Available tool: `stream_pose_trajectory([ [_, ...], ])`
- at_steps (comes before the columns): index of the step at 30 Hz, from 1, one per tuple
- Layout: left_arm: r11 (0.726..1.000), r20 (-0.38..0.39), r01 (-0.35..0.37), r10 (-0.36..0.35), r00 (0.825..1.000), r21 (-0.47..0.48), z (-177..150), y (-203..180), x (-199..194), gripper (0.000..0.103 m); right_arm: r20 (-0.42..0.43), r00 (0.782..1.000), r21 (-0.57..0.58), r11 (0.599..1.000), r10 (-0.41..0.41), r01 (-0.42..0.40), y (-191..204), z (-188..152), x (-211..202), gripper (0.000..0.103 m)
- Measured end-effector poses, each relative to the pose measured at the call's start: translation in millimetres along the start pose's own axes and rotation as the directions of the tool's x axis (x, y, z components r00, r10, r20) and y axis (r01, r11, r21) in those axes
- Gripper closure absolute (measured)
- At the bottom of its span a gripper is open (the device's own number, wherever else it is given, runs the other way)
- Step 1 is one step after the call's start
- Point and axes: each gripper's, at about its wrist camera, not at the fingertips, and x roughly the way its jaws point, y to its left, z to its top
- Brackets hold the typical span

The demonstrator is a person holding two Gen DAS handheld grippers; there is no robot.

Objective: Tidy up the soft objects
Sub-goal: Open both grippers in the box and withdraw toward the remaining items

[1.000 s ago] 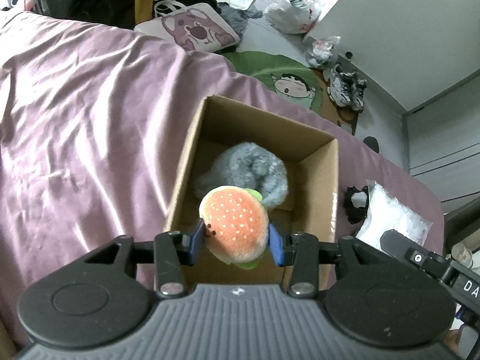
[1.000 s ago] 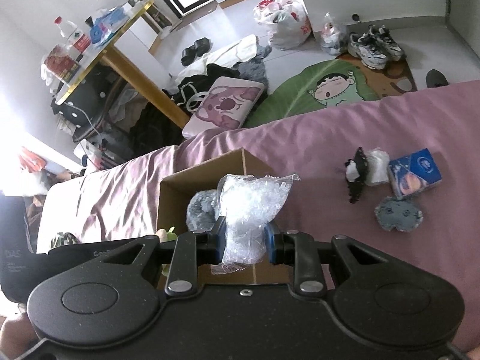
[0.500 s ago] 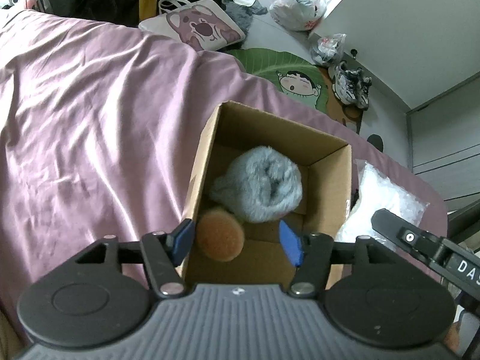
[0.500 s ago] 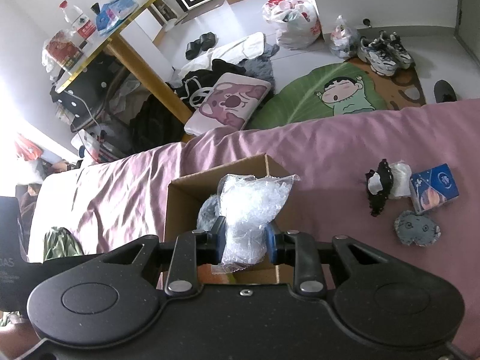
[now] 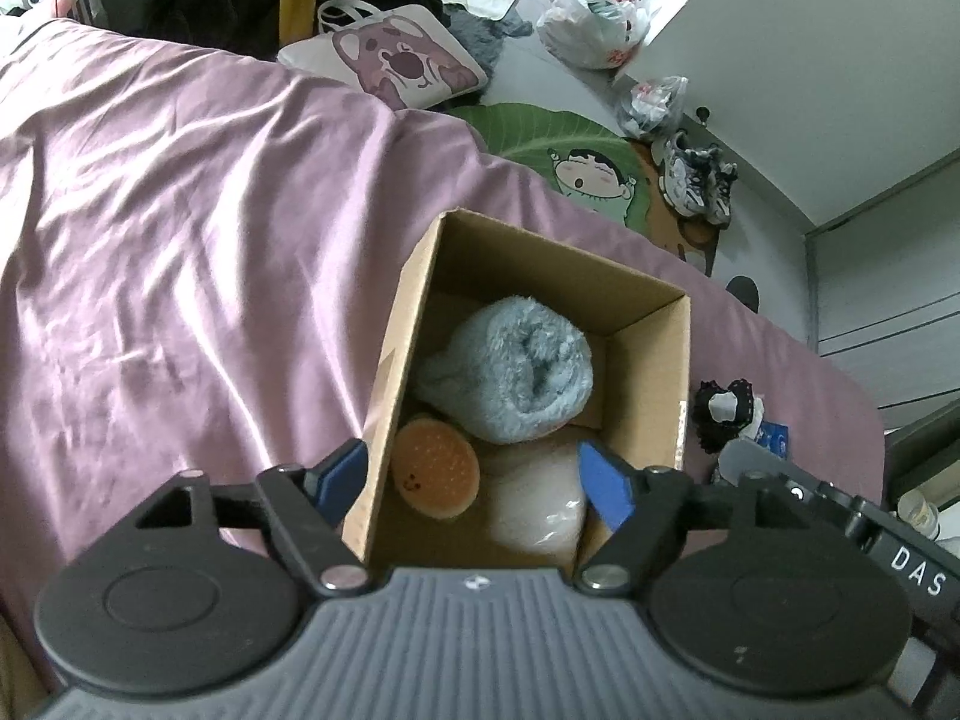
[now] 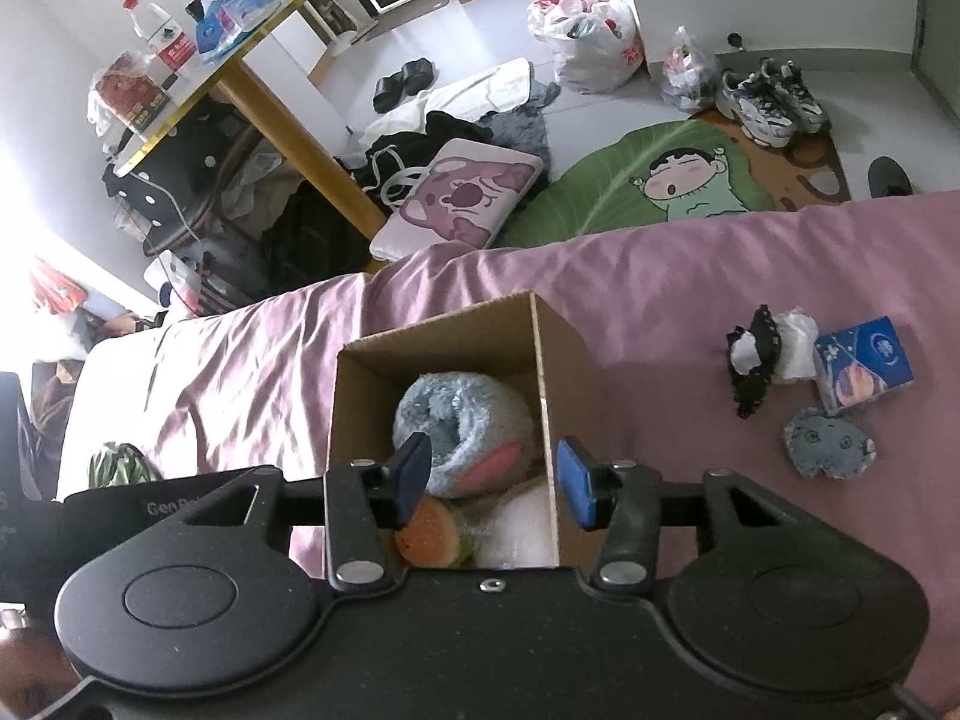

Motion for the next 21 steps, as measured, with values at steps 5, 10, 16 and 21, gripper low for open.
stream_pose_trajectory([
  [5, 1.0, -0.01, 0.001, -0.001, 1.0, 0.008, -5.7, -9.0, -0.7, 0.024, 0.014, 1.0, -0.008, 1.0, -0.023, 0.023, -12.3, -3.3, -11.0, 0.045],
  [10, 0.999, -0.01, -0.005, 0.006, 1.0, 0.042, -11.5, -22.7, -2.4, 0.02, 0.042, 0.998, -0.011, 0.999, -0.037, 0.037, -30.2, -6.7, -25.4, 0.022],
  [16, 0.998, 0.015, 0.002, -0.003, 1.0, 0.058, -18.4, -38.1, -5.5, 0.006, 0.077, 0.996, -0.004, 0.999, -0.053, 0.054, -53.0, -8.3, -37.4, 0.009],
  [21, 0.996, 0.022, 0.004, -0.006, 1.0, 0.089, -24.0, -52.6, -5.8, 0.001, 0.089, 0.994, 0.018, 0.998, -0.056, 0.055, -74.4, -9.3, -43.5, 0.005],
])
